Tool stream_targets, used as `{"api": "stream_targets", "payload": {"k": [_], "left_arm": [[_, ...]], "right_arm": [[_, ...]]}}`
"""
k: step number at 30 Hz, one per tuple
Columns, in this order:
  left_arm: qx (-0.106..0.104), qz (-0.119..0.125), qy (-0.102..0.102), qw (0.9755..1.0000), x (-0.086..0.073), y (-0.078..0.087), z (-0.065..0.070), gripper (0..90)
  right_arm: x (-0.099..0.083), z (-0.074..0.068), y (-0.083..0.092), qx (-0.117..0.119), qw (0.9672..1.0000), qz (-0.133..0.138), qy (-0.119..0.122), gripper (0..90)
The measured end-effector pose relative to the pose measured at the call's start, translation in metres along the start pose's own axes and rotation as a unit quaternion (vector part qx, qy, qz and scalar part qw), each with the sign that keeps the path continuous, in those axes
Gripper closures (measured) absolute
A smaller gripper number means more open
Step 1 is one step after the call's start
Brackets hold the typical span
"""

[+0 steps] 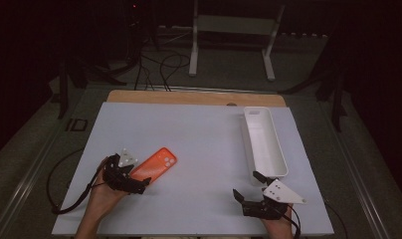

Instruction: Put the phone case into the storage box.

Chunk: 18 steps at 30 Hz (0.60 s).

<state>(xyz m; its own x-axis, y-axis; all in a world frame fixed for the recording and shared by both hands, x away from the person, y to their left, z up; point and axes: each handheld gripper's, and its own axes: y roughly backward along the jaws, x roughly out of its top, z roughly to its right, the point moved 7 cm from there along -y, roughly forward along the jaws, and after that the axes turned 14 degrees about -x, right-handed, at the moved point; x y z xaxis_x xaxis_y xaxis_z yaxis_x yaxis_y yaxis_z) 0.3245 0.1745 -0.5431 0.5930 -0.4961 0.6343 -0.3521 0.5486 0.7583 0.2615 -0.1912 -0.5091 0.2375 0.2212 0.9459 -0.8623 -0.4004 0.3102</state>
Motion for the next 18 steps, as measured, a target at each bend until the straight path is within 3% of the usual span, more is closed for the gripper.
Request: {"api": "stream_targets", "payload": {"k": [4, 7, 12, 18], "left_arm": [[-0.007, -0.030, 0.004, 0.9995, -0.002, -0.009, -0.004, 0.0], [-0.009, -0.034, 0.005, 0.9994, -0.003, -0.011, -0.004, 0.0], [-0.027, -0.064, 0.006, 0.9976, -0.004, -0.023, -0.007, 0.0], [-0.033, -0.092, 0.009, 0.9952, -0.009, -0.030, -0.008, 0.0]], "right_arm": [[0.000, 0.000, 0.000, 0.000, 1.0000, 0.000, -0.001, 10.5], [0.000, -0.001, 0.000, -0.001, 1.0000, -0.001, -0.001, 10.5], [0.000, -0.001, -0.001, 0.000, 1.0000, -0.001, 0.000, 10.5], [0.000, -0.001, -0.001, -0.001, 1.0000, -0.001, 0.000, 10.5]]}}
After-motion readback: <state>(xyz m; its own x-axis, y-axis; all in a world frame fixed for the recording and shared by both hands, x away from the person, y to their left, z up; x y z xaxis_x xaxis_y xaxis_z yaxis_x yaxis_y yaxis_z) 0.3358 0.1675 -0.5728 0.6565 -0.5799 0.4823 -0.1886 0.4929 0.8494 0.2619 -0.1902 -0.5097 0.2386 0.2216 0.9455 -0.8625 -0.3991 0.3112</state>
